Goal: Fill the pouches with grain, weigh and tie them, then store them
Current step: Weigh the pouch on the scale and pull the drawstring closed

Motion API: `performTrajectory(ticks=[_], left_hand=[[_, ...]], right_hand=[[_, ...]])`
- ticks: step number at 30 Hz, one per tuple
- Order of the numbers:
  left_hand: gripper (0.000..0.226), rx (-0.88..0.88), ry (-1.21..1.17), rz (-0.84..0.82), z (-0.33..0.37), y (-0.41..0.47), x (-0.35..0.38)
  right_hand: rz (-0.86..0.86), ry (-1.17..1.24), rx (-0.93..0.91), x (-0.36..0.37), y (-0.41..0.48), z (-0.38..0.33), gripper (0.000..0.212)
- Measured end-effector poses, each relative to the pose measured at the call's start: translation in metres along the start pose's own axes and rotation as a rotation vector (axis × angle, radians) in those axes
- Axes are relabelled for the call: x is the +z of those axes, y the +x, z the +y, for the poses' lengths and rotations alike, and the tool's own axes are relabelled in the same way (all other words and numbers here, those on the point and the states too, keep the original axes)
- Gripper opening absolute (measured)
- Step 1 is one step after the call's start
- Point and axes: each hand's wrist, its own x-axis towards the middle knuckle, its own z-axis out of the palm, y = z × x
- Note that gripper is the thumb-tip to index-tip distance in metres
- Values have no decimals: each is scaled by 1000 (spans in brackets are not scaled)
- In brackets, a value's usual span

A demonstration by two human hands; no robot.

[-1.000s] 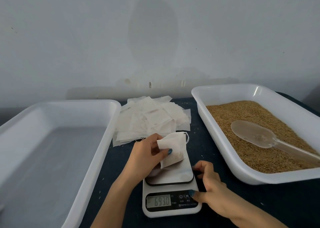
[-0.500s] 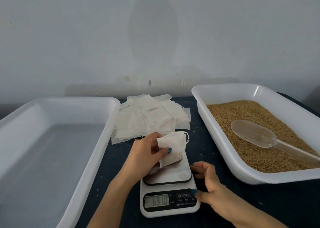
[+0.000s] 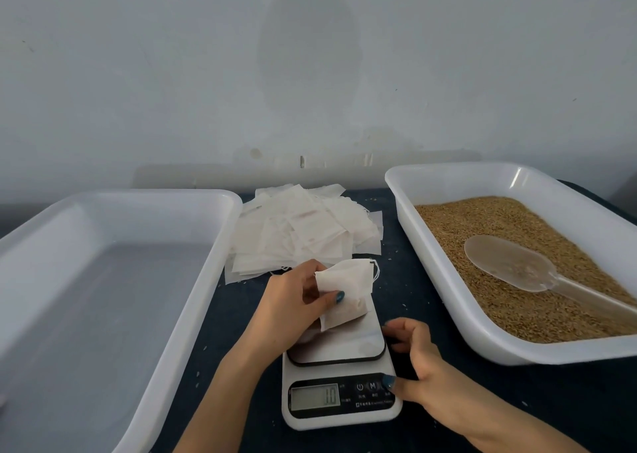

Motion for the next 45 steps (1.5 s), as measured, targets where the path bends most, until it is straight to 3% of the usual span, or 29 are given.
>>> performTrajectory(ticks=[30,37,41,45], left_hand=[[12,32,2,-22,-2,-1,0],[14,31,3,-28,-3,-1,0],[23,35,-45,-73,-2,-2,2],[10,64,22,-33,1,-2,5]], right_hand=[[2,27,-22,1,-3,1,56],[44,189,-13,-1,-3,-3,51],[124,48,-107,-6,-19,-11,51],[173,-77,-318,-24,-45,-31,44]])
